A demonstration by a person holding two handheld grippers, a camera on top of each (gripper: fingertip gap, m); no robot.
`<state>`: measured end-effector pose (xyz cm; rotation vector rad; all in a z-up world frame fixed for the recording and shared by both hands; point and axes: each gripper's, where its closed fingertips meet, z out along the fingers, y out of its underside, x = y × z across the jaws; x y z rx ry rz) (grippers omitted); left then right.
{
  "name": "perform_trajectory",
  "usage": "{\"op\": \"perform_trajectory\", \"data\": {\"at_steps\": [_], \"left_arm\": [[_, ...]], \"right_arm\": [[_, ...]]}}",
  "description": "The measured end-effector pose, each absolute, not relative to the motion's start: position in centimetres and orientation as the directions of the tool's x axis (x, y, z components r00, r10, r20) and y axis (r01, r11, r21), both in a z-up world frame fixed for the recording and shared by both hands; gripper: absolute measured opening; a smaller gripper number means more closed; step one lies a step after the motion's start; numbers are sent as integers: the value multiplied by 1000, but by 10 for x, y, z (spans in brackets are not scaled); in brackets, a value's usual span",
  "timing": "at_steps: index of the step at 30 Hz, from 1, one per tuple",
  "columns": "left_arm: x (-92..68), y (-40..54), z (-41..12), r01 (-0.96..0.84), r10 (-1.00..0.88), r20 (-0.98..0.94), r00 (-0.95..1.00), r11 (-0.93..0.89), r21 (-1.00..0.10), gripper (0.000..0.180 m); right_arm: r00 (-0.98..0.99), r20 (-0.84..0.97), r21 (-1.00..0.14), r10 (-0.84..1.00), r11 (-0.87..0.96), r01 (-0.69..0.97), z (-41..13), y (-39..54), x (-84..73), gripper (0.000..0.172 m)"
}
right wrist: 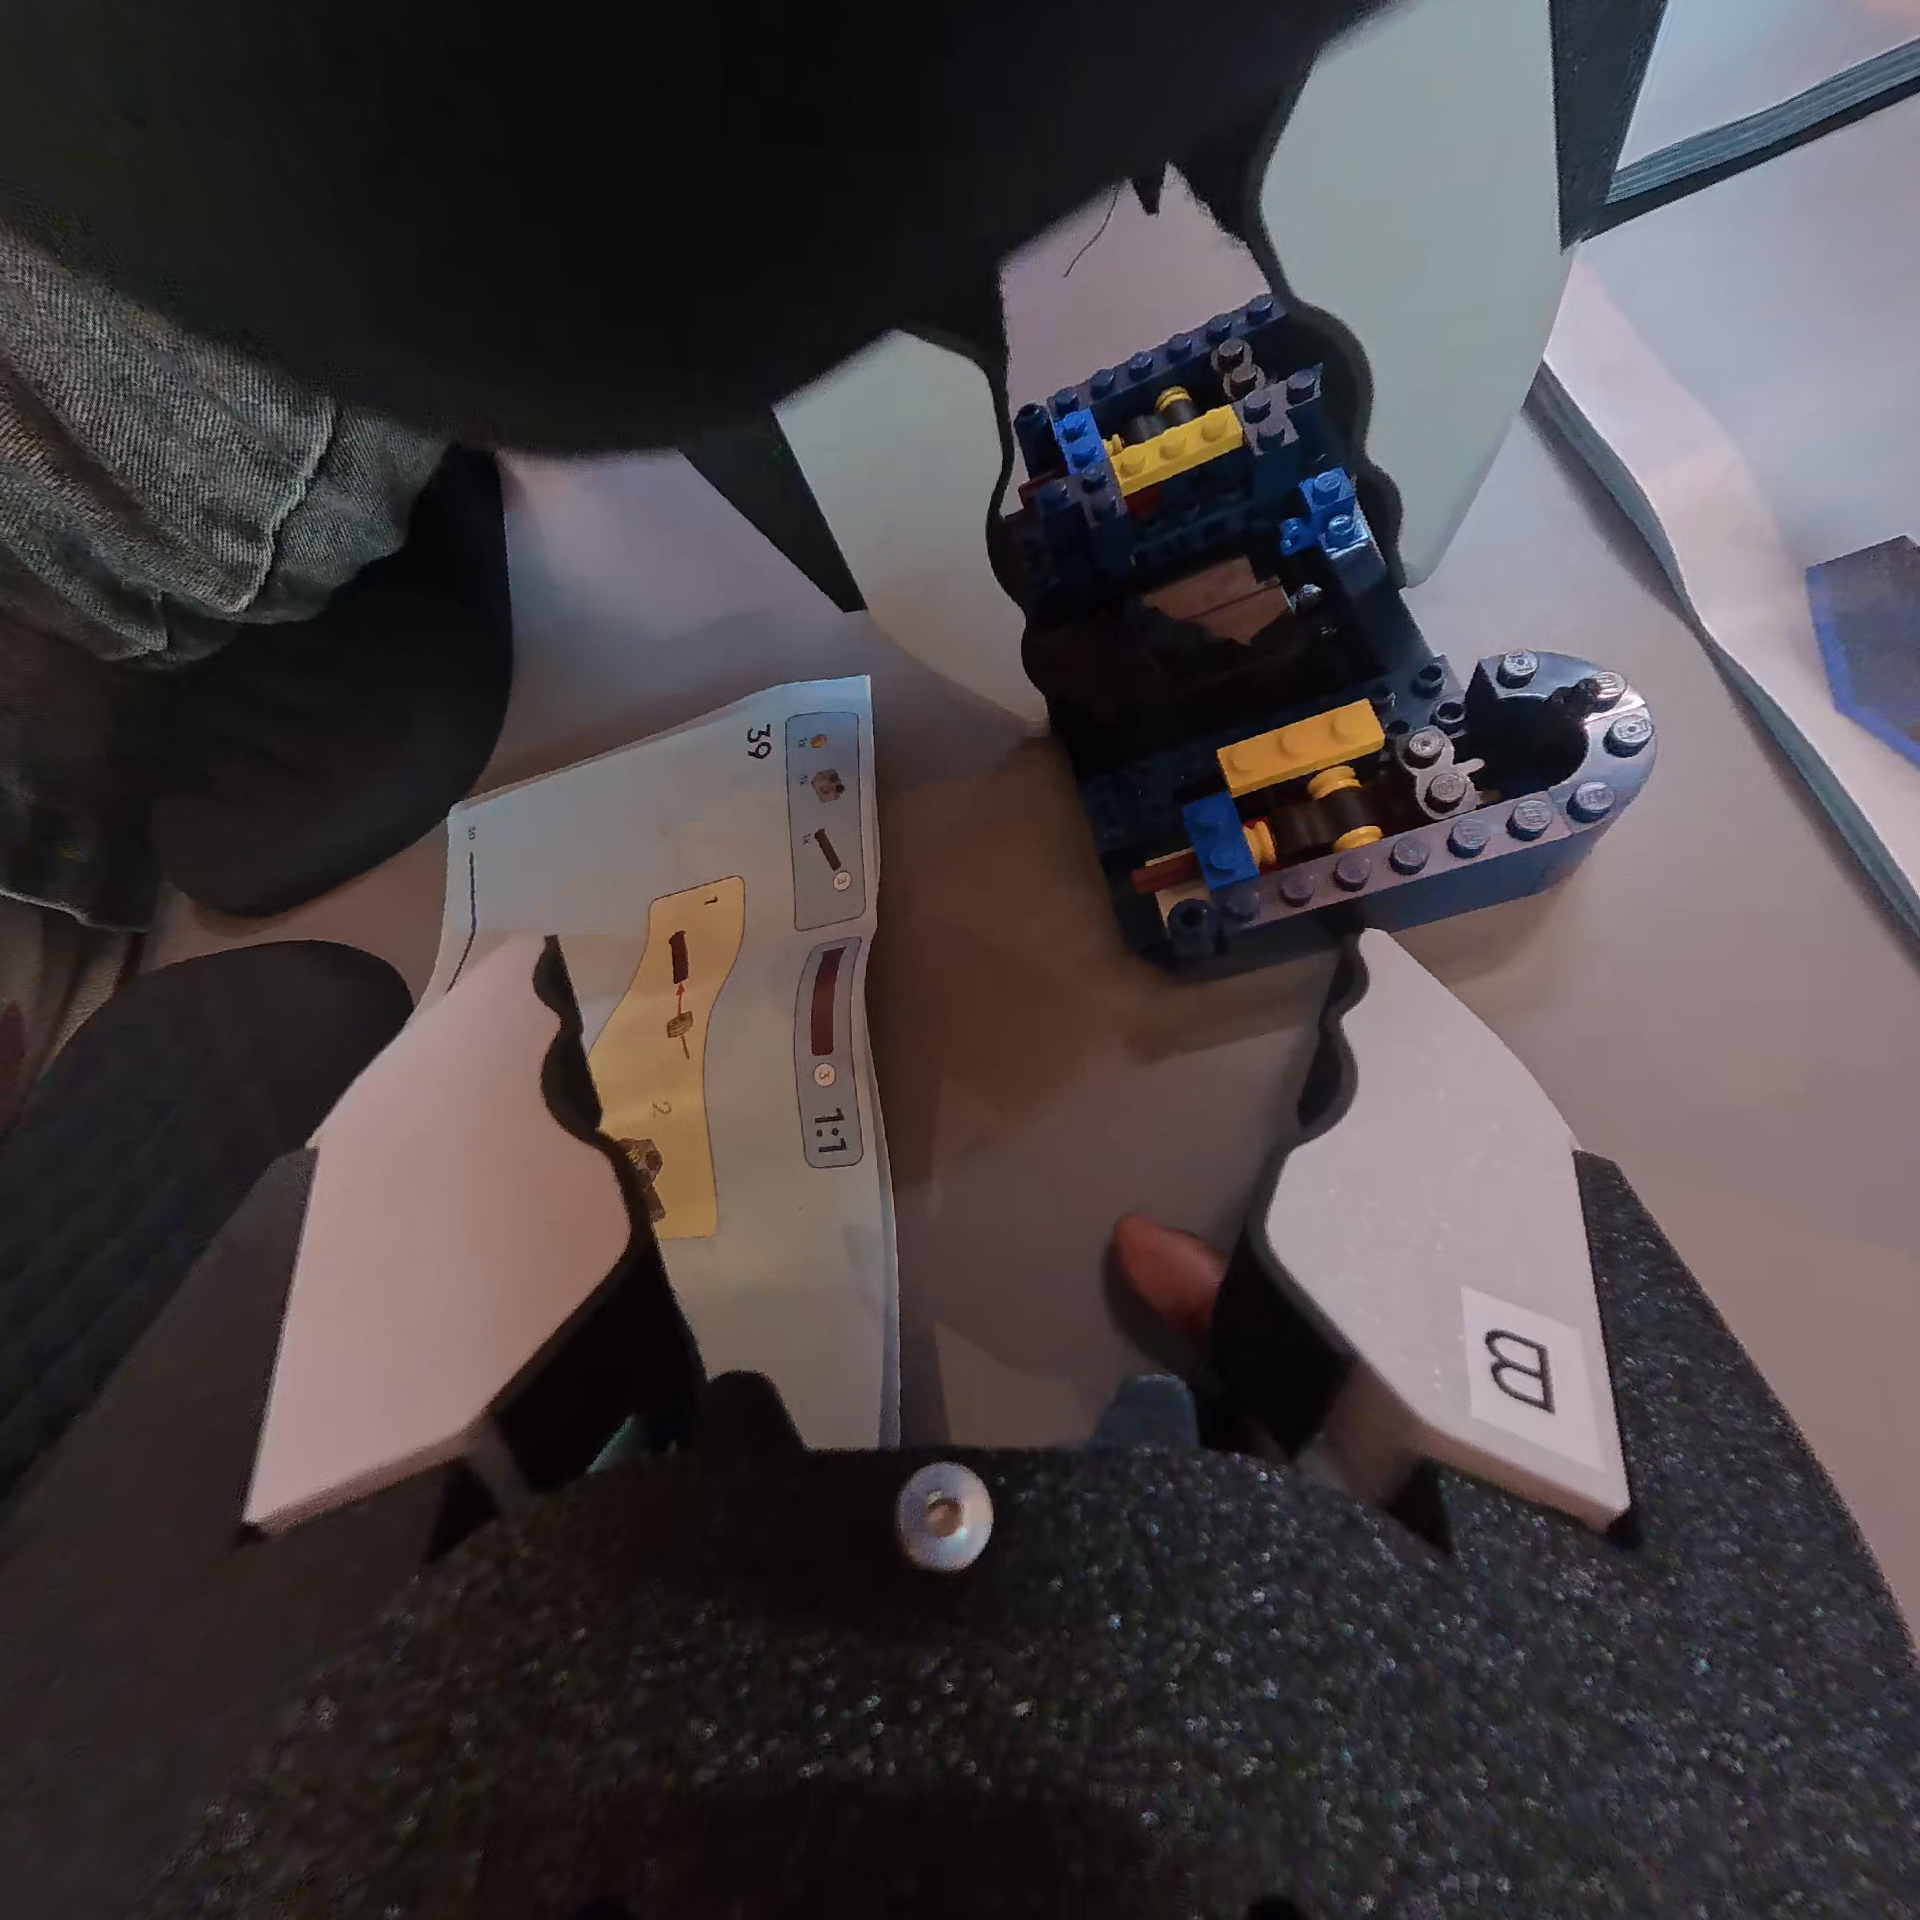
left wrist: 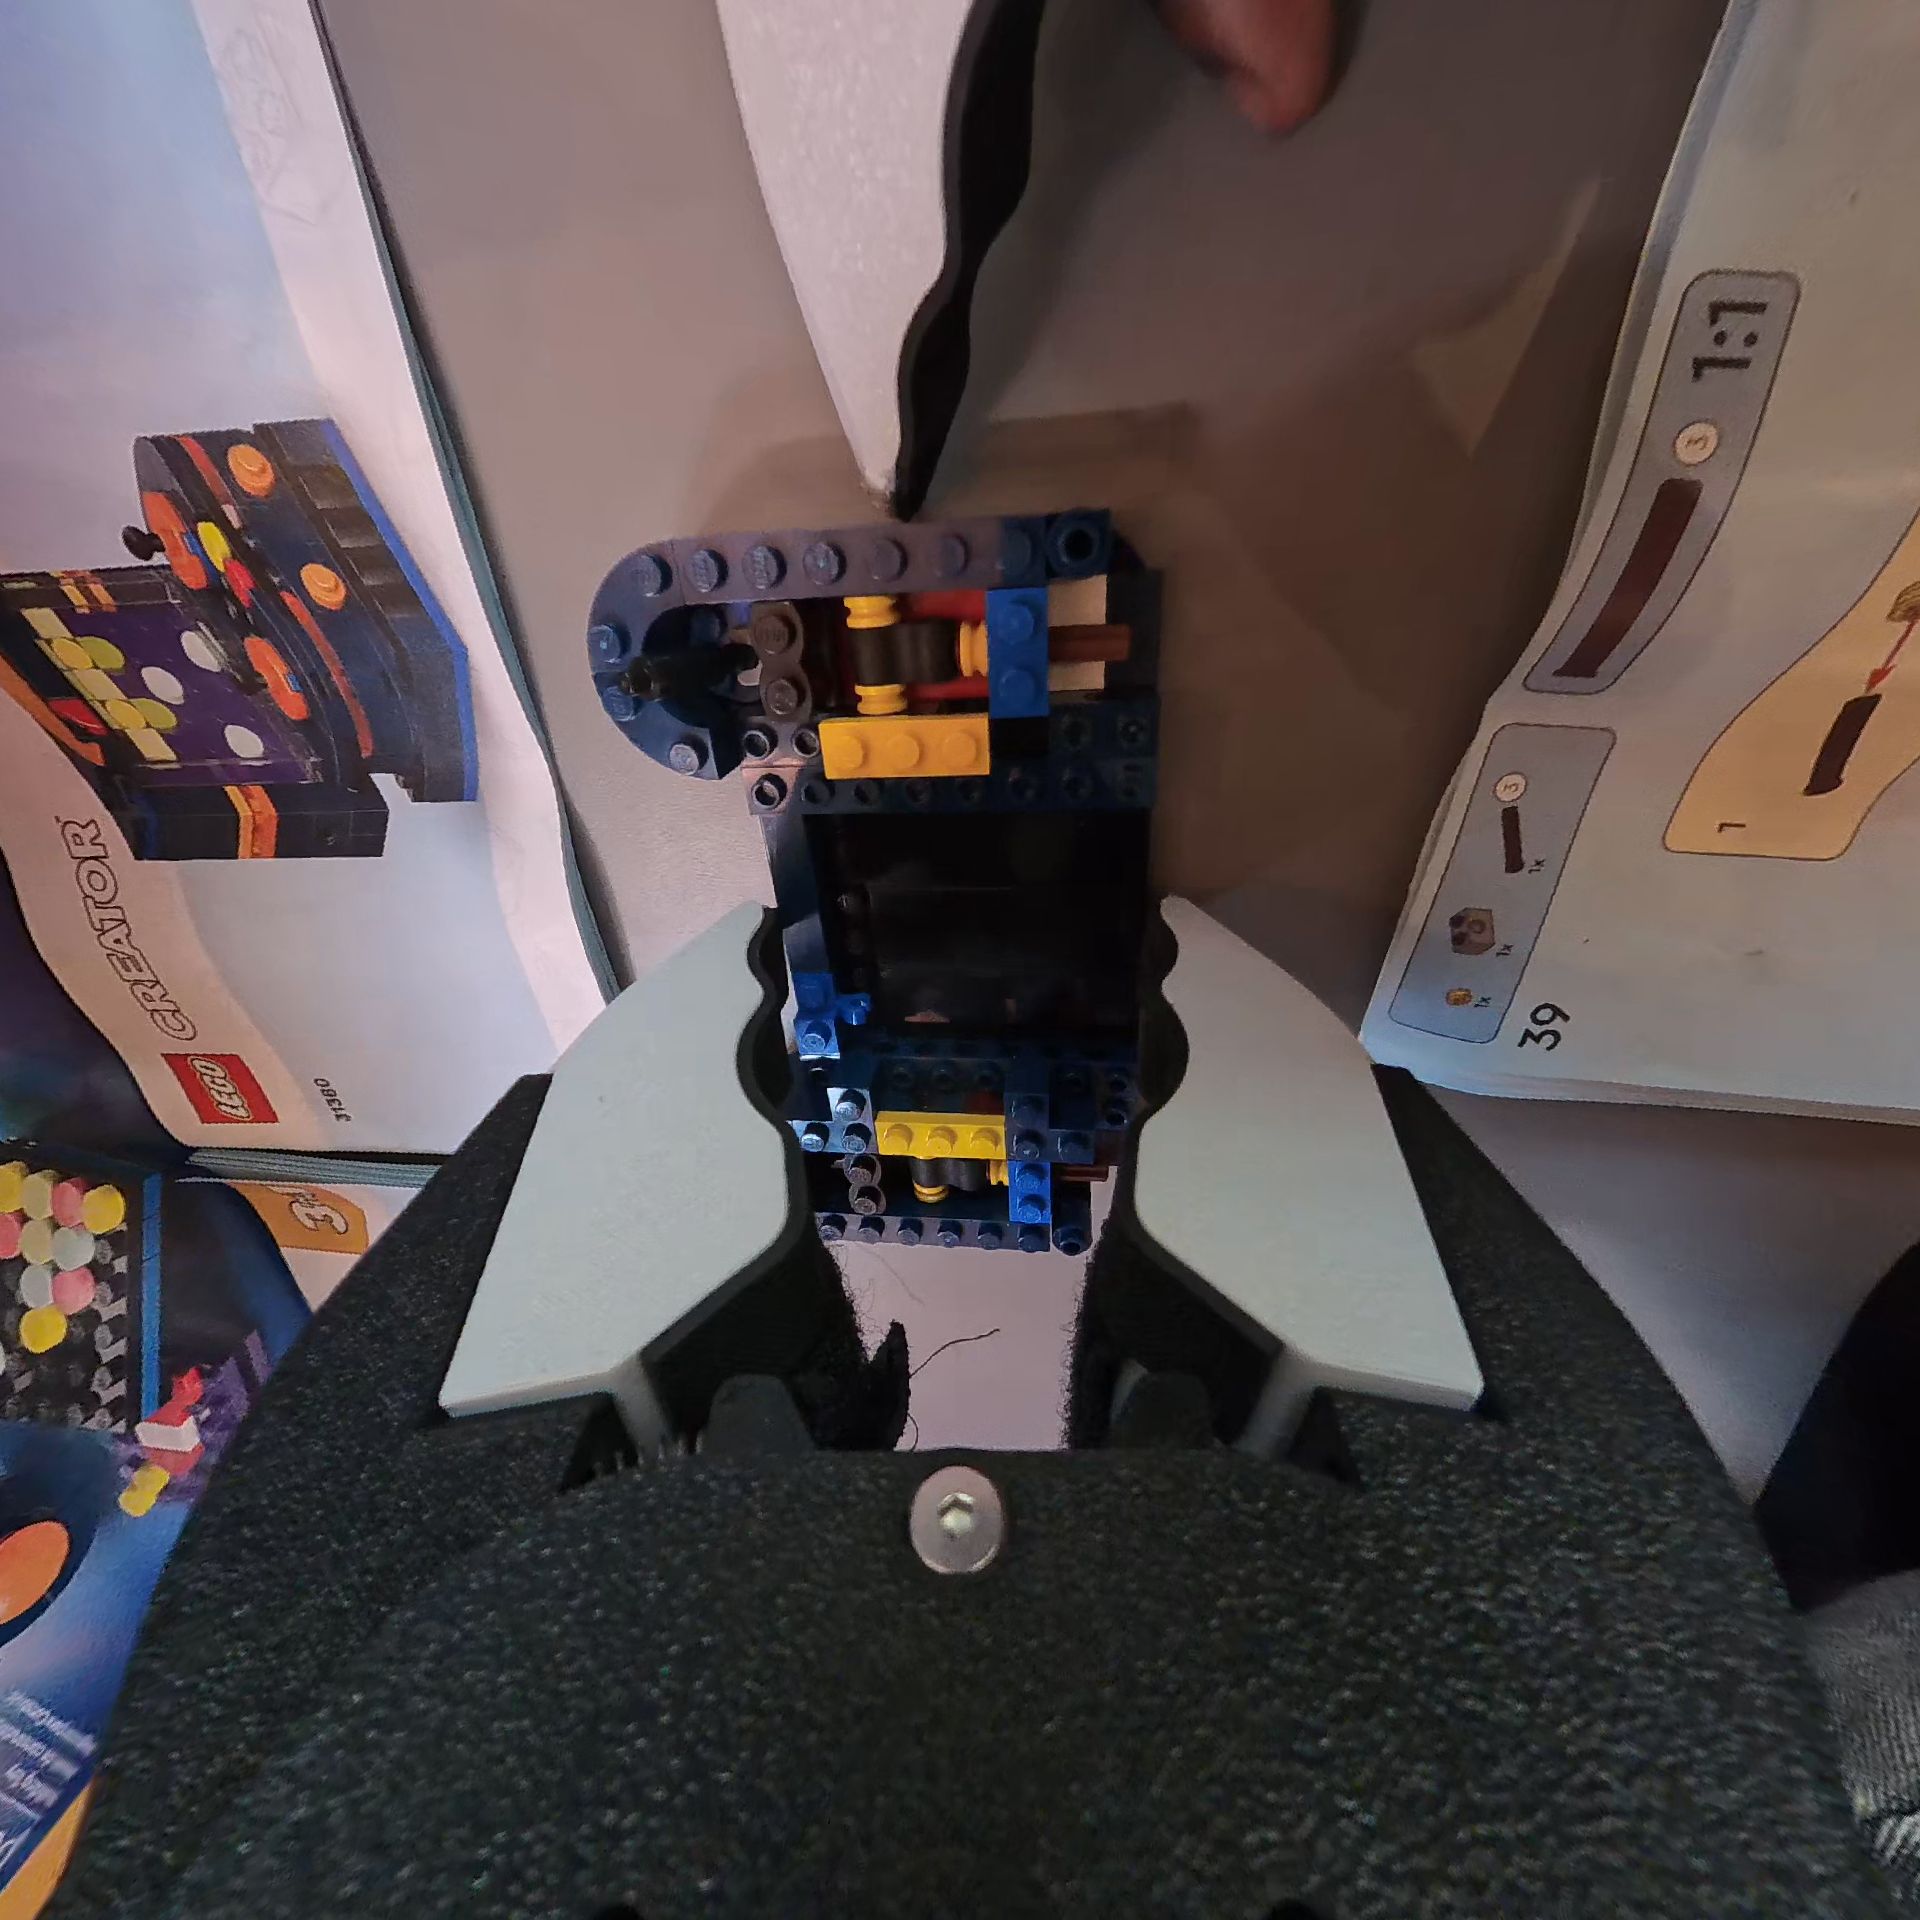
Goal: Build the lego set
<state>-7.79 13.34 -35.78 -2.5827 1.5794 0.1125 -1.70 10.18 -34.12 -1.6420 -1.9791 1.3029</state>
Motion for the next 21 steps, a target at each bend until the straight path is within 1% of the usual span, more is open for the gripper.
{"op": "perform_trajectory", "data": {"at_steps": [8, 12, 14, 17, 19, 21], "left_arm": [[-75, 135, -359, -894, -886, -124, 448, -443, -66, 66], [-76, 136, -352, -892, -881, -142, 452, -442, -95, 65], [-75, 137, -344, -883, -871, -154, 467, -449, -139, 65], [-72, 137, -330, -864, -859, -161, 485, -443, -238, 61], [-72, 142, -320, -848, -839, -207, 503, -432, -309, 50], [-68, 151, -310, -812, -802, -252, 541, -422, -403, 31]], "right_arm": [[-340, -324, -763, 883, -32, 645, -342, 101, -17, 134], [-346, -328, -768, 879, -34, 639, -340, 103, -16, 129], [-344, -328, -769, 880, -37, 638, -340, 105, -15, 124], [-326, -309, -768, 894, -33, 639, -343, 113, -13, 113], [-299, -289, -769, 909, -35, 638, -345, 122, -11, 99], [-269, -273, -776, 924, -46, 629, -345, 132, -11, 85]]}}
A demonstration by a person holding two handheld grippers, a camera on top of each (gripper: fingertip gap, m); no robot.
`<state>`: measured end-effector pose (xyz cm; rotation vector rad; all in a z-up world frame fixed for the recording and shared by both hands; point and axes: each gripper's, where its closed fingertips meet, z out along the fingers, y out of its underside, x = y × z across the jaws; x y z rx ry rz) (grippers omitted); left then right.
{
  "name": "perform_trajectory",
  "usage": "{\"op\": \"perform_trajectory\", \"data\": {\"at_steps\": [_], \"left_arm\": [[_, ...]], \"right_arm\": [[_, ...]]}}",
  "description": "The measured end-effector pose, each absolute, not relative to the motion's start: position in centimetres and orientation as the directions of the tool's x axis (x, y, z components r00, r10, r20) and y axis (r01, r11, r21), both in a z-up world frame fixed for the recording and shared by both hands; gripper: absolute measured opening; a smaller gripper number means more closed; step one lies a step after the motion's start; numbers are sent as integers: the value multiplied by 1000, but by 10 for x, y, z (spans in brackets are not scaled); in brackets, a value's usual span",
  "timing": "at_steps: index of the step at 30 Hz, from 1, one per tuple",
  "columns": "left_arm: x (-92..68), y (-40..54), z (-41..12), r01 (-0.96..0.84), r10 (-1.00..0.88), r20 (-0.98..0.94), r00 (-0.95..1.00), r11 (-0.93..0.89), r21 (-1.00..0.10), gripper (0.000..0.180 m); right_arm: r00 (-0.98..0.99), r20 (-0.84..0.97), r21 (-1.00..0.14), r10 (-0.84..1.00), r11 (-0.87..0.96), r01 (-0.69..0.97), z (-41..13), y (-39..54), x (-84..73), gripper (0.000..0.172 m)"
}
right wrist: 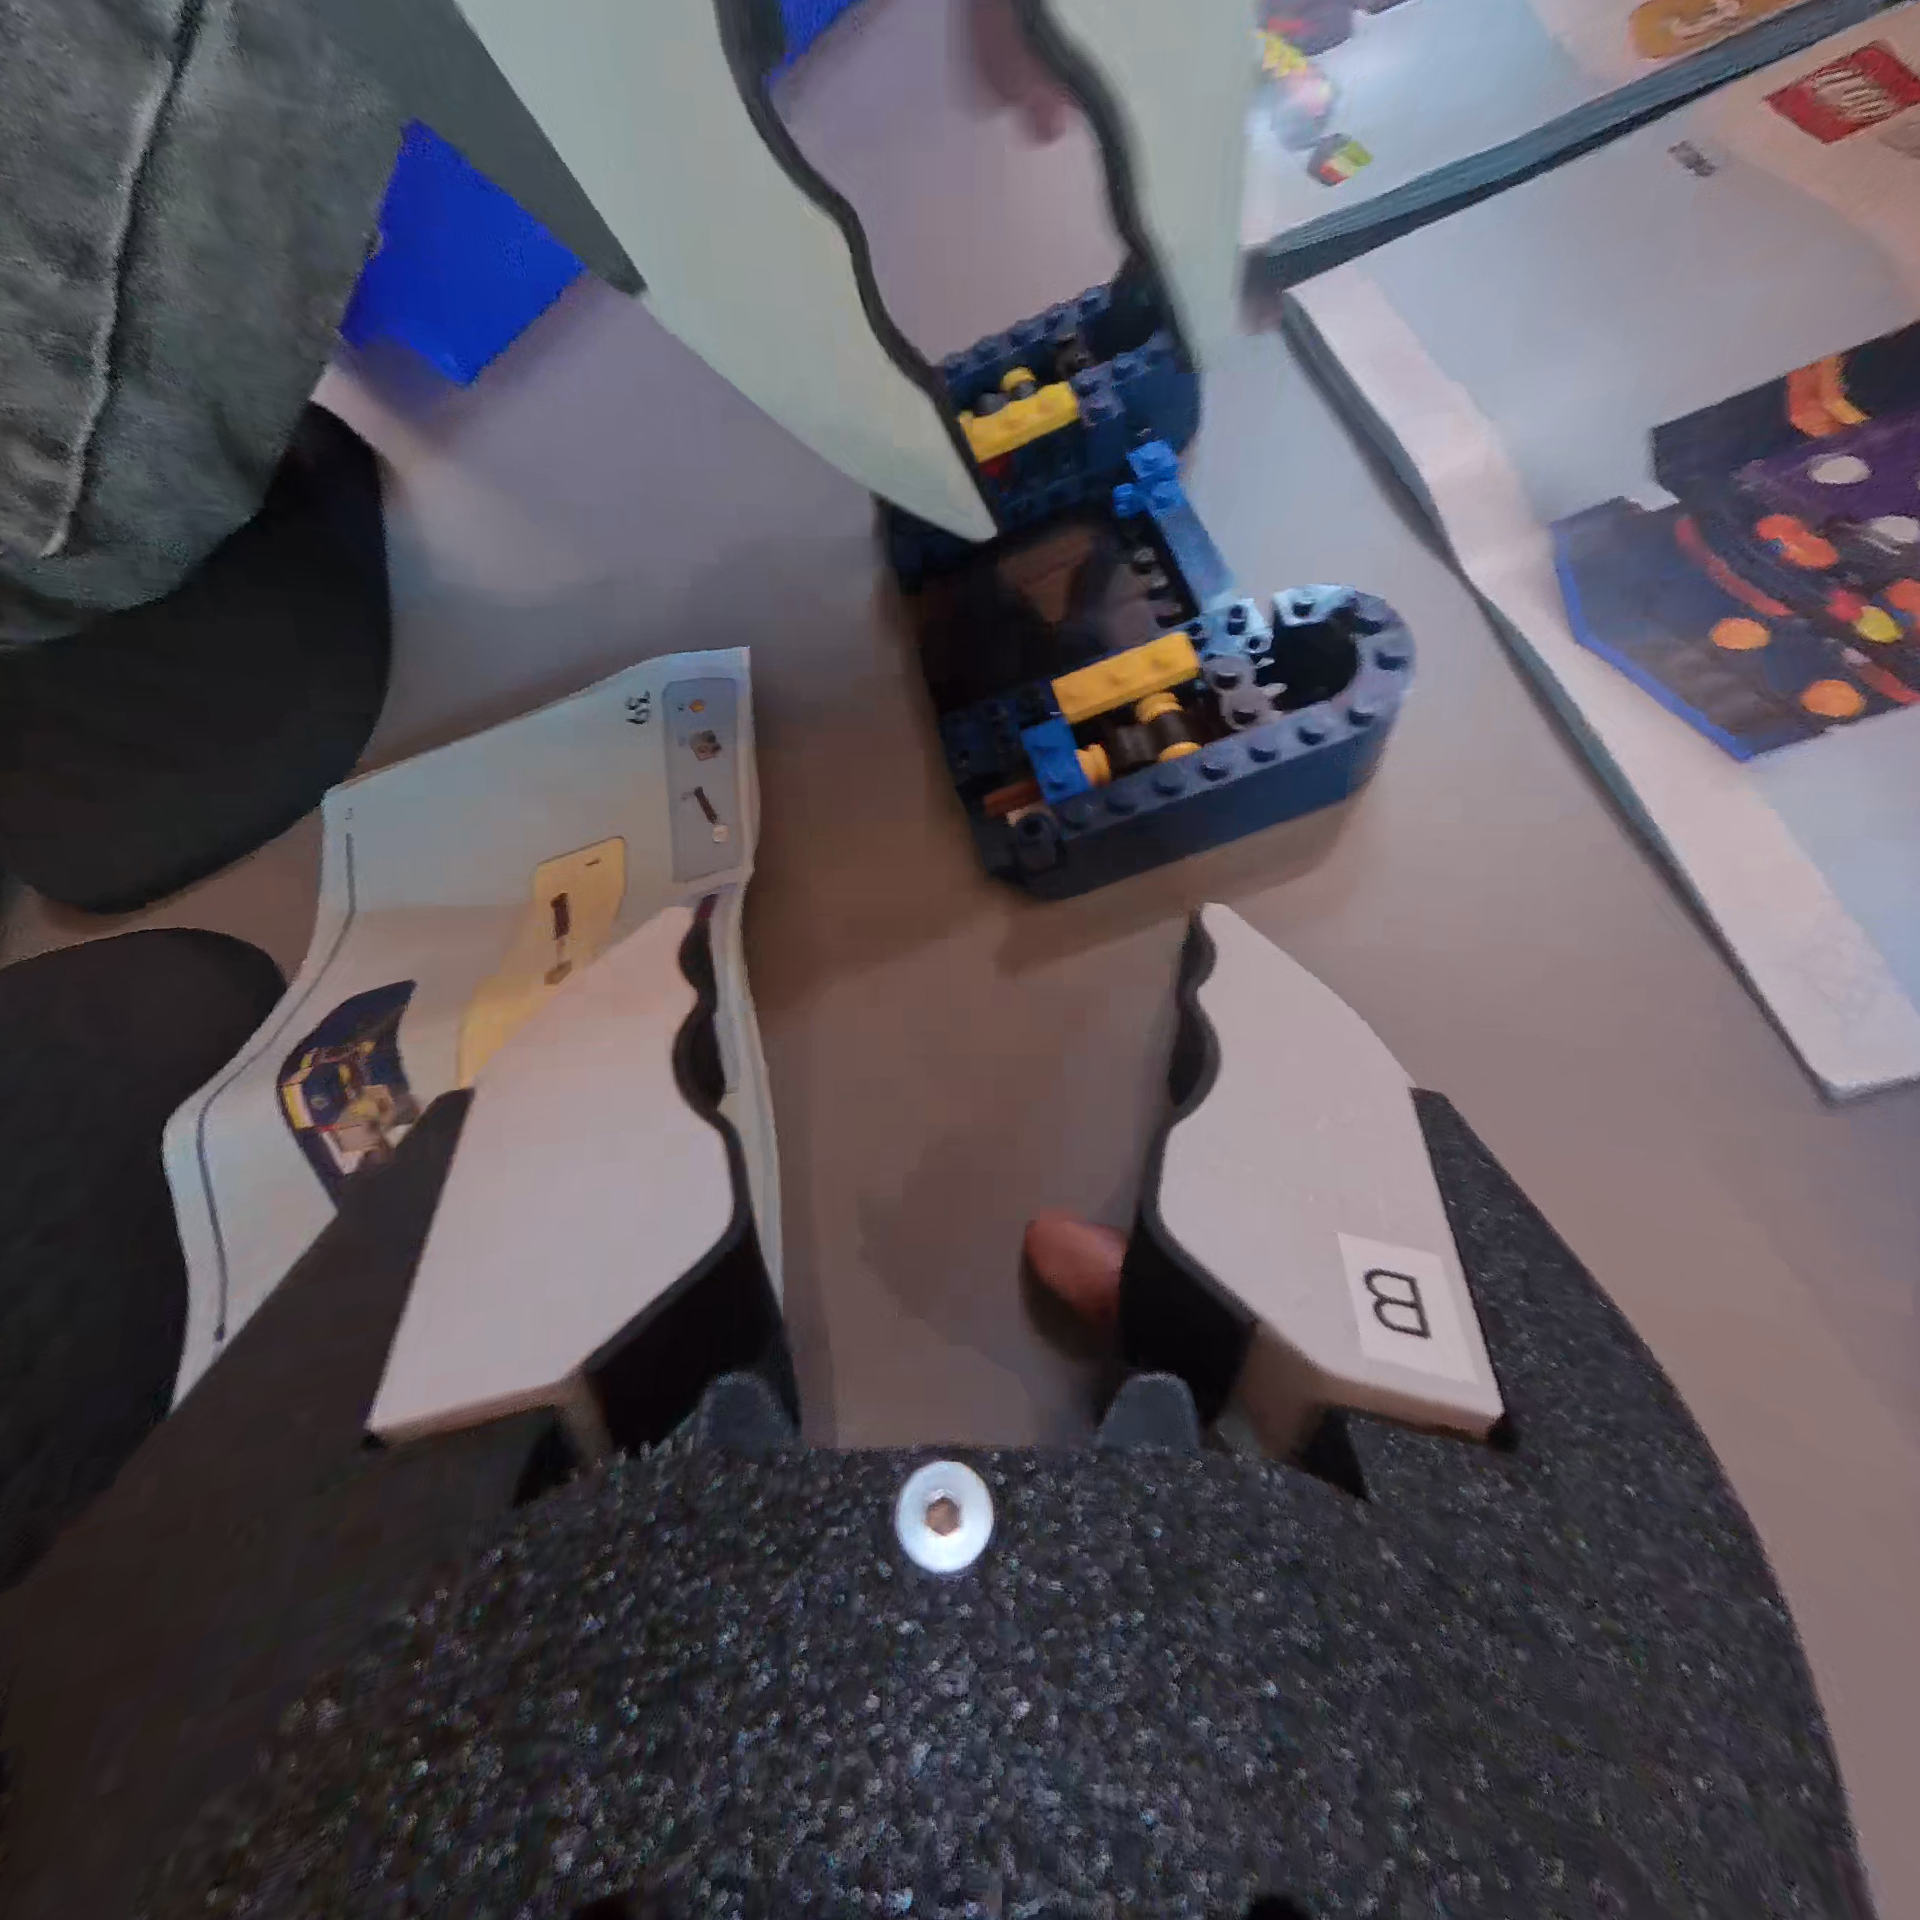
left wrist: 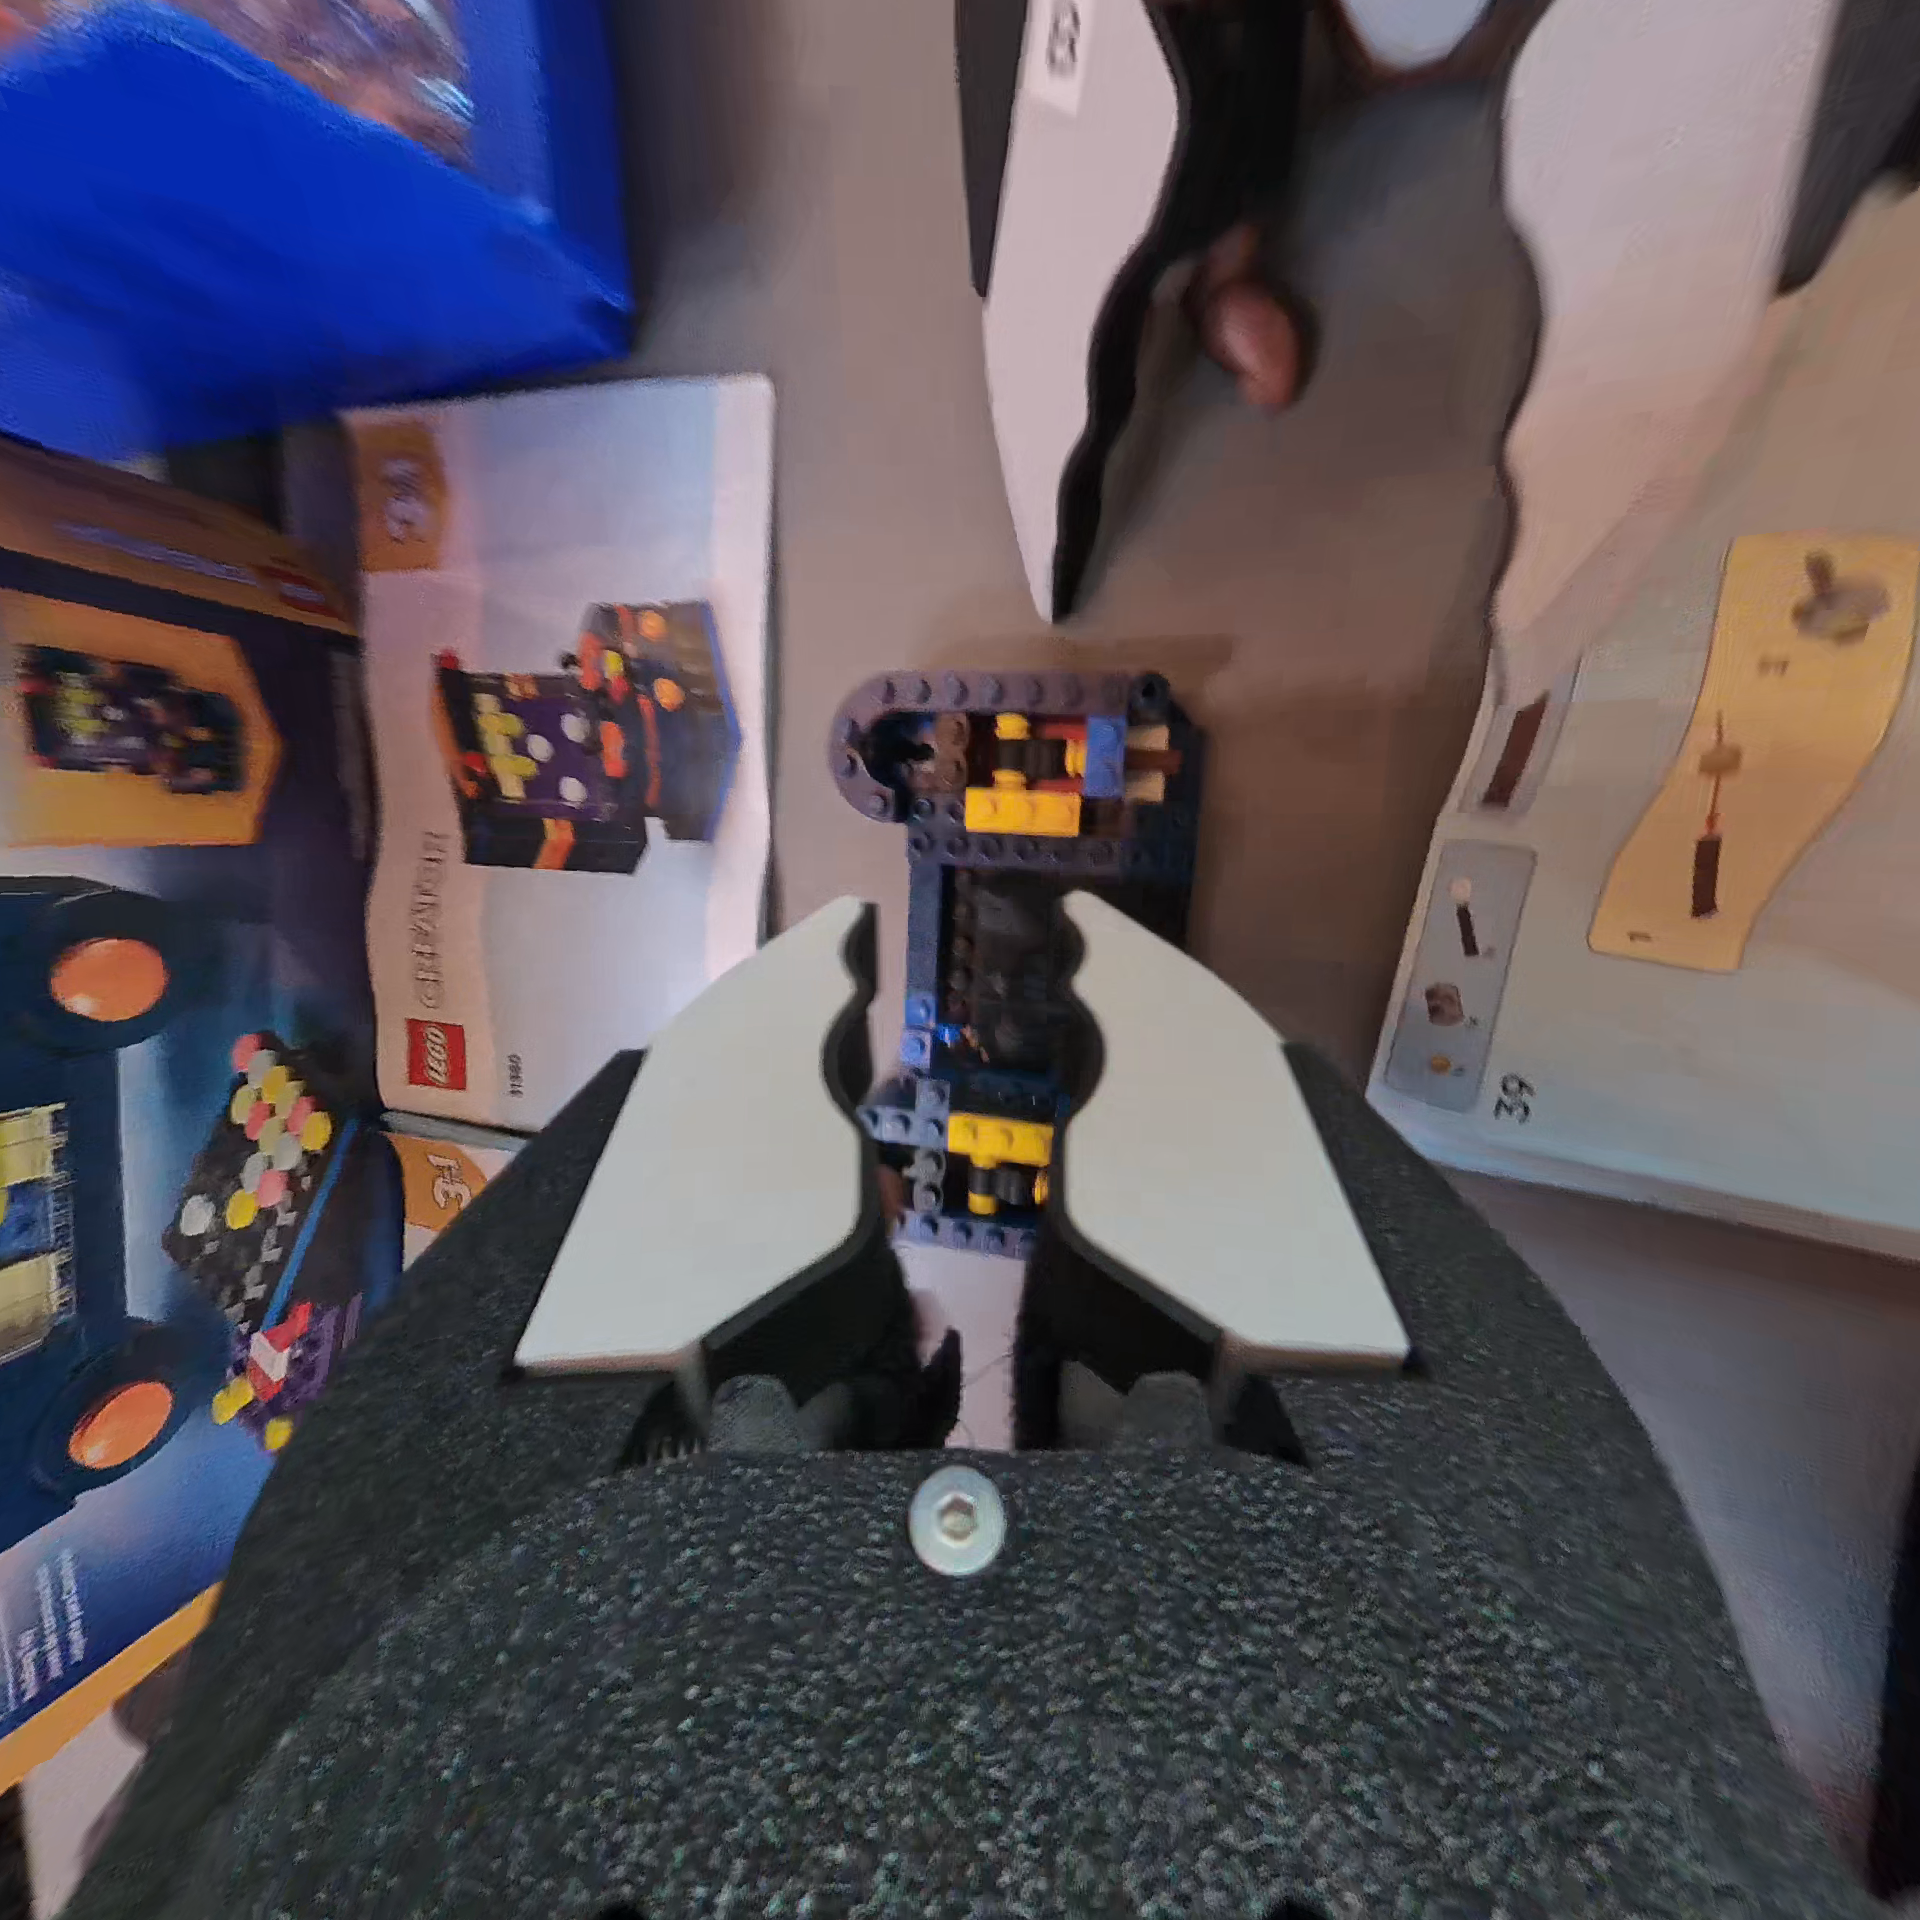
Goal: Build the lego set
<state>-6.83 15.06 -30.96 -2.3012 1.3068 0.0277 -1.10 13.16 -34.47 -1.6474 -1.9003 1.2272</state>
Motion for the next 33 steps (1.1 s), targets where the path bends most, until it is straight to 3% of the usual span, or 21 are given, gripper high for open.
{"op": "perform_trajectory", "data": {"at_steps": [2, 4, 7, 14, 33], "left_arm": [[-59, 155, -302, -759, -768, -245, 592, -429, -491, 8], [-45, 146, -304, -714, -772, -167, 613, -450, -536, 0], [-34, 127, -321, -700, -789, -104, 606, -467, -540, 0], [-36, 131, -340, -690, -774, -133, 619, -456, -562, 0], [-35, 129, -346, -680, -794, -72, 604, -466, -566, 0]], "right_arm": [[-233, -261, -788, 937, -68, 612, -345, 142, -12, 76], [-226, -284, -793, 932, -96, 602, -343, 146, -11, 70], [-229, -338, -802, 913, -151, 578, -338, 147, -10, 57], [-217, -380, -787, 899, -191, 586, -338, 147, -11, 52], [-225, -403, -754, 887, -183, 631, -345, 141, -10, 54]]}}
